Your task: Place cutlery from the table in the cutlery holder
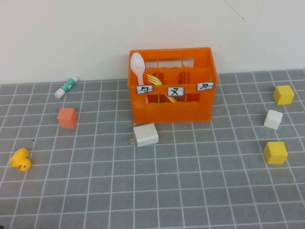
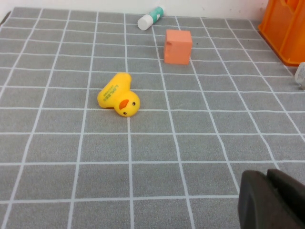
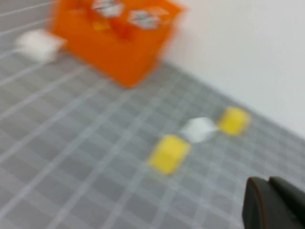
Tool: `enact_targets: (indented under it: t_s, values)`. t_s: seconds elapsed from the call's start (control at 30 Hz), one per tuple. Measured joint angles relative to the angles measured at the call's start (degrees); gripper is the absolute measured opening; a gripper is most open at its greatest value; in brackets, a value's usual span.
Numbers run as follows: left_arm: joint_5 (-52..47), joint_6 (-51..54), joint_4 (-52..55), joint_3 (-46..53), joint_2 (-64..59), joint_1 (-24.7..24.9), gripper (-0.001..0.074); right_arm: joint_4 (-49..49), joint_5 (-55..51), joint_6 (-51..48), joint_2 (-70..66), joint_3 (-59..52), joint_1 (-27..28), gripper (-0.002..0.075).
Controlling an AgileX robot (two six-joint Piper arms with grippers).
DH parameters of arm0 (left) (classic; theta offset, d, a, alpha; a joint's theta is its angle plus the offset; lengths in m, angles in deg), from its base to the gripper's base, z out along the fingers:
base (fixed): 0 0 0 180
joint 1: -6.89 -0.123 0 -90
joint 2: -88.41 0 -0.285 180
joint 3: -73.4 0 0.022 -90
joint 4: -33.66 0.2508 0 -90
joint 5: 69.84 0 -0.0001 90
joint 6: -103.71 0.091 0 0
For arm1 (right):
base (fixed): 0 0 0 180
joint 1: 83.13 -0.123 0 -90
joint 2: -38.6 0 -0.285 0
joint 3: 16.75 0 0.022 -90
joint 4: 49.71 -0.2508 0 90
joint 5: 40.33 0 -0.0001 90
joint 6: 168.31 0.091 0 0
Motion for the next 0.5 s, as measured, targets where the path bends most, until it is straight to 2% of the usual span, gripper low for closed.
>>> enact_targets:
  t_s: [0.17, 0.3, 0.5]
  values:
    - [0.0, 0.0, 0.0, 0.0, 0.0, 0.0, -0.0001, -1.7, 12.4, 0.2, 1.6, -8.5, 10.5, -0.0001]
    - [0.0, -0.3, 0.0, 0.0, 0.0, 0.0, 0.0000, -6.0, 22.2, 0.5, 1.6, -17.6, 13.5, -0.0001]
    - [0.0, -0.3, -0.1, 0.0, 0.0, 0.0, 0.0000, -7.2, 15.9, 0.5, 1.6, -19.3, 13.8, -0.0001]
